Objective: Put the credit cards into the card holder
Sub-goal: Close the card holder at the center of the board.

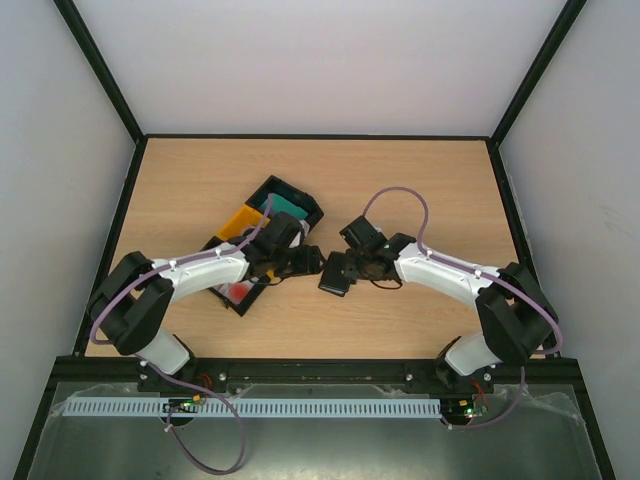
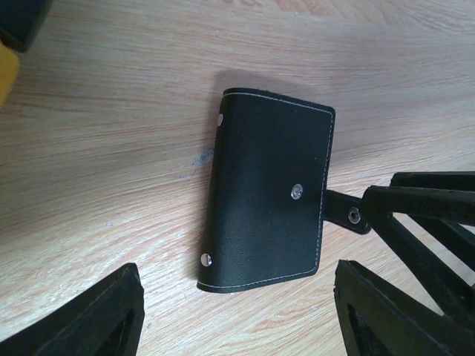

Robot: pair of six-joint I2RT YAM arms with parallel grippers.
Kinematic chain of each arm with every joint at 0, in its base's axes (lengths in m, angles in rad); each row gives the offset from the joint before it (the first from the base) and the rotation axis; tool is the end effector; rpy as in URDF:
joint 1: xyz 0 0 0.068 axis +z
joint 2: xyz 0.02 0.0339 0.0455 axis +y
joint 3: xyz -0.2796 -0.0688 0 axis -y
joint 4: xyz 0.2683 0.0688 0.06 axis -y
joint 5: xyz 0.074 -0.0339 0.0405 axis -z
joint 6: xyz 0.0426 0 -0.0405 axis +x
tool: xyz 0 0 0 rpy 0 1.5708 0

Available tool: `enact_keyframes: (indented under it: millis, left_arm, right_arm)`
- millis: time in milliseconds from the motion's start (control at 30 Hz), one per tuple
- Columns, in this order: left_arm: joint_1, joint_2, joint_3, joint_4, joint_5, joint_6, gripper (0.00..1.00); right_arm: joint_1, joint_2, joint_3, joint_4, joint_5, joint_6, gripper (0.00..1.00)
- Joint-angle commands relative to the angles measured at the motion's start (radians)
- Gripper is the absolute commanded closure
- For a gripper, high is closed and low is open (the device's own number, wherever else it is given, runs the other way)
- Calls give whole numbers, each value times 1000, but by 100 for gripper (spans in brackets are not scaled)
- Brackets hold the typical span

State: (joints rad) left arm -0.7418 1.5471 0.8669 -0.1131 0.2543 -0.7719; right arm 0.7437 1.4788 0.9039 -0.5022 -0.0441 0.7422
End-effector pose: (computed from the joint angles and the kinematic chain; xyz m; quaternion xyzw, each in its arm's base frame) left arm 0.2438 -0.2380 0.1888 0.0342 0.9185 -0.3435 0.1928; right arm 0.2249 0.2095 0.1937 -0.0061 0.9694 0.1810 0.1654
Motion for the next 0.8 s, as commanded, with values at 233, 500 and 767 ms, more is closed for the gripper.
enact_keyframes:
  millis: [233,500,767]
  left_arm:
    - [-10,38,18,22,20,-22,30]
    - [-11,47,9,25,20,-21,30]
    - [-13,59,9,29,22,-20,30]
  right_arm:
    - [0,0,-41,-28,1,40,82]
    - [0,6,-43,-24,-16,44,92]
    - [0,6,-57,-28,-20,44,91]
